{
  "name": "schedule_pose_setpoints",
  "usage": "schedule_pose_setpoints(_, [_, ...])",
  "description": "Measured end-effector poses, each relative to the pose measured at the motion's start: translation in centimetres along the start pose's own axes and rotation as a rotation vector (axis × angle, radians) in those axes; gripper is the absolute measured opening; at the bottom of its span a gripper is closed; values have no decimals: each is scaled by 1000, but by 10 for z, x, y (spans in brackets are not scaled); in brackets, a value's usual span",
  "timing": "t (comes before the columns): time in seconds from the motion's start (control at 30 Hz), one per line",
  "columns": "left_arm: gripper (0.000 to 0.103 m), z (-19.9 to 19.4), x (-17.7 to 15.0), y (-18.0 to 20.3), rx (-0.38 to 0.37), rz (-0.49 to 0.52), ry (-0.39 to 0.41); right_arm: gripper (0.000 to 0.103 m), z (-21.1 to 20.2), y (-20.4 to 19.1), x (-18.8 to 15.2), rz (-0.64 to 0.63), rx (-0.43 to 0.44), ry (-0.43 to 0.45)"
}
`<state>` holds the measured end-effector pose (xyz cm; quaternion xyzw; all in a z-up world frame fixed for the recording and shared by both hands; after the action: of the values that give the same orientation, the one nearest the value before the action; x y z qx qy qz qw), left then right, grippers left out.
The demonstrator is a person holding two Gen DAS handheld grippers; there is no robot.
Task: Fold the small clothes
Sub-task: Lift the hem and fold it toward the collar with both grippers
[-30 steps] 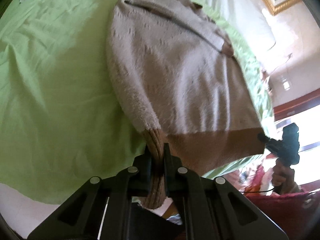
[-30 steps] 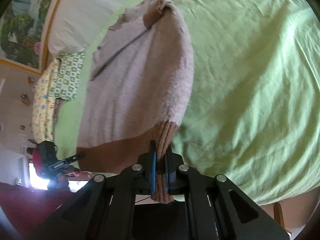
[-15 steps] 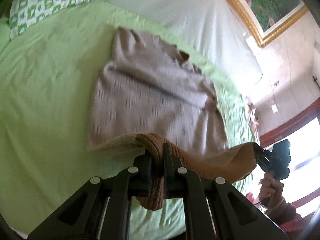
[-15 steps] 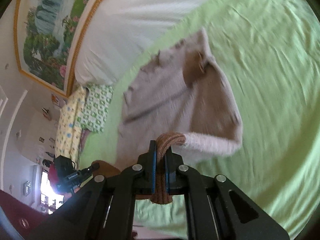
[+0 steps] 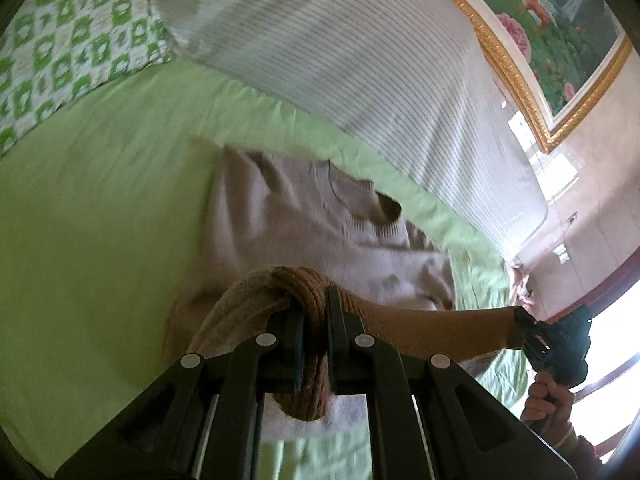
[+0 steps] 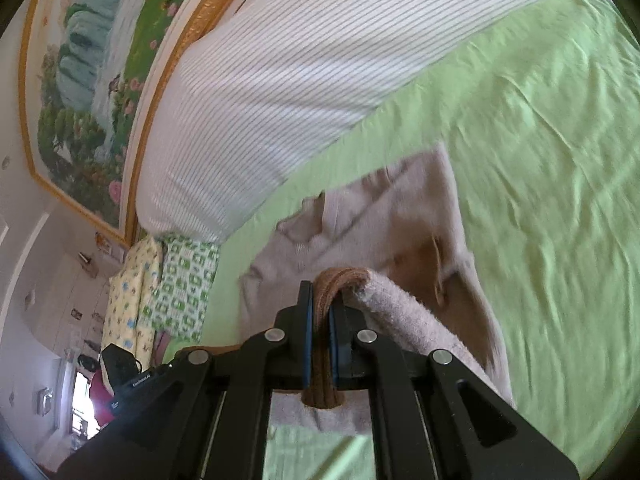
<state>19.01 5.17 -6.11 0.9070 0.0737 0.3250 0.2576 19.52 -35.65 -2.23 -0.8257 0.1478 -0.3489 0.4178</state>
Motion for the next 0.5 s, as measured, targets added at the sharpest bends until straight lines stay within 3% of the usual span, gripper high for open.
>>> schedule_pose_setpoints(0.27, [7,69,62,-12,31,-72,1,7,65,15,66,20,-33,5])
schedule_pose_setpoints(0.5, [7,136,94,-38,89,-149,-30,7,121,42,92,20,-97,-33])
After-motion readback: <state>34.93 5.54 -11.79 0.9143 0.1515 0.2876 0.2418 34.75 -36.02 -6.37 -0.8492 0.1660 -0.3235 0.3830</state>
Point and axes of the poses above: each gripper's, at about its wrist camera, not at the fingertips, and z roughly the way its jaws point, y to its right, x to its top, the point moved 10 cm from there along z, roughly the way its jaws point
